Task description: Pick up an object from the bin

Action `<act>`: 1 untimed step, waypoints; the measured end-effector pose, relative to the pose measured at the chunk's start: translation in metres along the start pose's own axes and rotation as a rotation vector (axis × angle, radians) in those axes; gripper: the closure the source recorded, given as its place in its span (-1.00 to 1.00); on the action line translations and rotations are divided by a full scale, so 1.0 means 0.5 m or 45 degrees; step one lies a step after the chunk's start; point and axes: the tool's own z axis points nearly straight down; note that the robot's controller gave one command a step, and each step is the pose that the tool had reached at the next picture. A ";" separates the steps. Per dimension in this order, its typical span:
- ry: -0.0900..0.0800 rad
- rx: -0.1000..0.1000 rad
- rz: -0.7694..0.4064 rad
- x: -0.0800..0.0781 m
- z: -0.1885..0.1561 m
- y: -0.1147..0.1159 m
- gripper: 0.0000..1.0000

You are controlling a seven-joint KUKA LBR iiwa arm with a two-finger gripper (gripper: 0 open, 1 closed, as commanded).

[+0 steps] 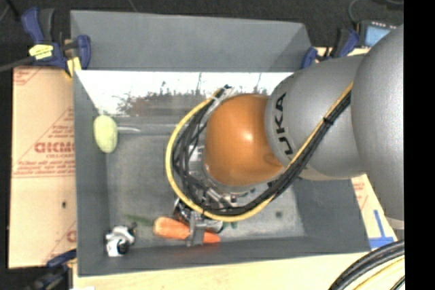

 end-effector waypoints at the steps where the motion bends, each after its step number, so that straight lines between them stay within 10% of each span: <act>1: -0.010 -0.002 0.006 -0.004 -0.009 -0.001 -1.00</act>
Offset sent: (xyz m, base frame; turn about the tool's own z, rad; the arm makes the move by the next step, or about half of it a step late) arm 0.0281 -0.0658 -0.0732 0.0265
